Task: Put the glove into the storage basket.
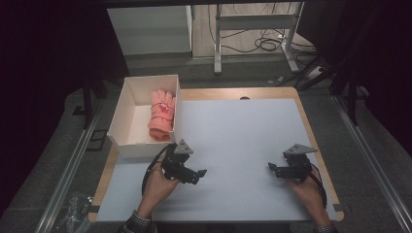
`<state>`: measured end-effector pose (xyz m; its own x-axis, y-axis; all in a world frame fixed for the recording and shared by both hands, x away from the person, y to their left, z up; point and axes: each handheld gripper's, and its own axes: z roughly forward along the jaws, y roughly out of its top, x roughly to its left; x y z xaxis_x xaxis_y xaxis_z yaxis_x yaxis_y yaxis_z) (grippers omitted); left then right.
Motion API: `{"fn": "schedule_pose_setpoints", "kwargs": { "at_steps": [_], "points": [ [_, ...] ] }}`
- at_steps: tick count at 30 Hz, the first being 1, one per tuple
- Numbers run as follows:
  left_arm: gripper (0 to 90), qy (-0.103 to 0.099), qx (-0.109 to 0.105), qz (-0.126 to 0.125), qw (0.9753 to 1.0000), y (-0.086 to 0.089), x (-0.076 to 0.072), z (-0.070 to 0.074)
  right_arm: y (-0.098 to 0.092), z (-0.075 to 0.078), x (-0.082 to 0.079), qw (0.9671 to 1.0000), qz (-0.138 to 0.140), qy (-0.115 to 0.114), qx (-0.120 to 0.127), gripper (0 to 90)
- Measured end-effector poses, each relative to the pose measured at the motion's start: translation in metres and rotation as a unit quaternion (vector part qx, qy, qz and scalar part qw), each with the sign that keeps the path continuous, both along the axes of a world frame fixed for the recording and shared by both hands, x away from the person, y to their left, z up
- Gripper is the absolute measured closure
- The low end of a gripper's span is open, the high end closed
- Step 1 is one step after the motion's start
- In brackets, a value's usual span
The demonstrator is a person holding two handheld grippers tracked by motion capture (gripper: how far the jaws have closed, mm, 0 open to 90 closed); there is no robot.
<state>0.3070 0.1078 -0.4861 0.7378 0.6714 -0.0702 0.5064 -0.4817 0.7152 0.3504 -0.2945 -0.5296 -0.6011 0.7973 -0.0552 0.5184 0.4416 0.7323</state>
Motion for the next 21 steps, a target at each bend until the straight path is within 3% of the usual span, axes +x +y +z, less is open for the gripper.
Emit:
{"fn": "schedule_pose_setpoints", "kwargs": {
  "at_steps": [21],
  "points": [
    [1.0,0.013,0.009,-0.026,0.9995,-0.023,0.001,-0.035,0.0,0.0,0.0,1.0,0.0,0.0,0.0,21.9]
  ]
}}
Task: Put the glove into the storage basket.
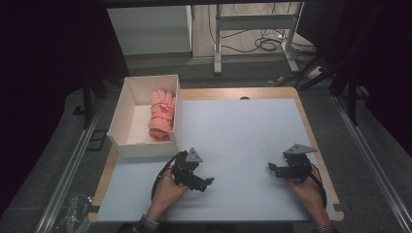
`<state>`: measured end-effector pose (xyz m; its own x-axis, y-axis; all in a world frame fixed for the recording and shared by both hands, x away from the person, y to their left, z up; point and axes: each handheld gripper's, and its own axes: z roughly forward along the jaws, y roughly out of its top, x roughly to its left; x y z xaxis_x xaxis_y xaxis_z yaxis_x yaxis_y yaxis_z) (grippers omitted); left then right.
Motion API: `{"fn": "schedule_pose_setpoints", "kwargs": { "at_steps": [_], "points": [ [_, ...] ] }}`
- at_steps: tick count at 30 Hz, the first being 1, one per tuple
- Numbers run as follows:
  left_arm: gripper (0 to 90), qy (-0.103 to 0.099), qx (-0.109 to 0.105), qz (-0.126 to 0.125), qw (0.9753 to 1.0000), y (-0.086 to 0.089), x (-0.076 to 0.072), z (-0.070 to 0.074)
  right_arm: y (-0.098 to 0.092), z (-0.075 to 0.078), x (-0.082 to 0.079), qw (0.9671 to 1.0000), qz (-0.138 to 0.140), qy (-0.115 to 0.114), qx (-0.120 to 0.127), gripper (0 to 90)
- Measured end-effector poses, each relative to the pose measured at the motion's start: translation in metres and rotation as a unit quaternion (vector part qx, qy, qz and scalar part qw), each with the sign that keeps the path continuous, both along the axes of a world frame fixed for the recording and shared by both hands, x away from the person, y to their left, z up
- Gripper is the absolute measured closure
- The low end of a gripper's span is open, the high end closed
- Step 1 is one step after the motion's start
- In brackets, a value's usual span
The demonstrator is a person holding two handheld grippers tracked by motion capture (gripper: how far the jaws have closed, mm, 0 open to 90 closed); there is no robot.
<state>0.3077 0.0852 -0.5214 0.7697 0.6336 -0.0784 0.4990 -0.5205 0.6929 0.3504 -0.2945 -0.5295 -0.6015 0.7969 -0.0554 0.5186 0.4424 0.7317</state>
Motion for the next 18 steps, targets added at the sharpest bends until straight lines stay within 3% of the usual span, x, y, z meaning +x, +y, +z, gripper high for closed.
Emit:
{"fn": "schedule_pose_setpoints", "kwargs": {
  "at_steps": [18],
  "points": [
    [1.0,0.014,0.007,-0.011,0.9998,-0.012,0.001,-0.02,0.0,0.0,0.0,1.0,0.0,0.0,0.0,21.9]
  ]
}}
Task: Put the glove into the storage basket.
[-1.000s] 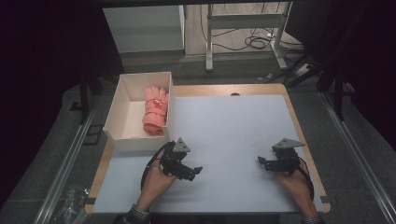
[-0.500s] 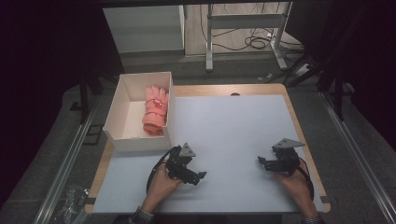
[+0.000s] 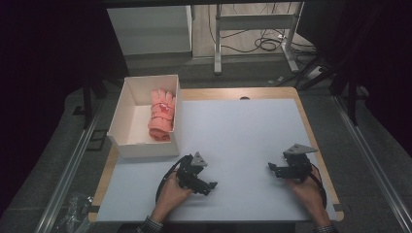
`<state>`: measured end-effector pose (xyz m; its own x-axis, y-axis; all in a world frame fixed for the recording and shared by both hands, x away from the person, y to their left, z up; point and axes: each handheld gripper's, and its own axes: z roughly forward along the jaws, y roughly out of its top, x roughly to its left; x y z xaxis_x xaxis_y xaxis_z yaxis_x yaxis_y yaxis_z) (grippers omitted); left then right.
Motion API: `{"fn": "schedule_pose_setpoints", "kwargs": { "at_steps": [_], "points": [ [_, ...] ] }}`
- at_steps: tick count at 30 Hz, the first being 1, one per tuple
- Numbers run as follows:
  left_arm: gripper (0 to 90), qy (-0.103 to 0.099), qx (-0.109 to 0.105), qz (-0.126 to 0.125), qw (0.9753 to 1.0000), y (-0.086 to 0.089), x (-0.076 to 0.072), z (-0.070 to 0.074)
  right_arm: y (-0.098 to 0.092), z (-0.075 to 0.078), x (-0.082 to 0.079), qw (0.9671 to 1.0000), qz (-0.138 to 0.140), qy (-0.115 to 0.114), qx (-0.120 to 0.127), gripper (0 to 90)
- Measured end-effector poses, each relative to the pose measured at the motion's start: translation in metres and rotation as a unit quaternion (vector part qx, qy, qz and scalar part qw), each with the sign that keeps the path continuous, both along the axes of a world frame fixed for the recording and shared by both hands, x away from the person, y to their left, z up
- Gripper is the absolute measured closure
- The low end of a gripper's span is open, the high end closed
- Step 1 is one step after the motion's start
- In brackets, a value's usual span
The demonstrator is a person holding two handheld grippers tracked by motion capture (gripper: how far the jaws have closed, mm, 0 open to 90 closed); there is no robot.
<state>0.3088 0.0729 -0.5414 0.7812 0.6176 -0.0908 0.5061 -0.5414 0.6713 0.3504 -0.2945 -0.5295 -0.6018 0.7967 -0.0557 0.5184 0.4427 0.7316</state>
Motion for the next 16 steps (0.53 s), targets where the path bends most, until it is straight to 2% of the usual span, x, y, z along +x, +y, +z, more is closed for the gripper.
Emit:
{"fn": "schedule_pose_setpoints", "kwargs": {
  "at_steps": [6,9,10,16],
  "points": [
    [0.7,-0.009,0.003,0.002,1.0,-0.0017,-0.0013,-0.0017,0.0,0.0,0.0,1.0,0.0,0.0,0.0,22.0],
    [0.0,-0.022,0.012,-0.001,0.9997,-0.0032,-0.0032,-0.0038,0.0,0.0,0.0,1.0,0.0,0.0,0.0,21.9],
    [0.0,-0.025,0.009,0.001,0.9996,-0.0036,-0.004,-0.0046,0.0,0.0,0.0,1.0,0.0,0.0,0.0,21.9],
    [0.0,-0.027,0.008,0.0,0.9996,-0.003,-0.0042,-0.0053,-0.0001,-0.0001,-0.0002,1.0,0.0,0.001,0.0,21.9]
  ]
}}
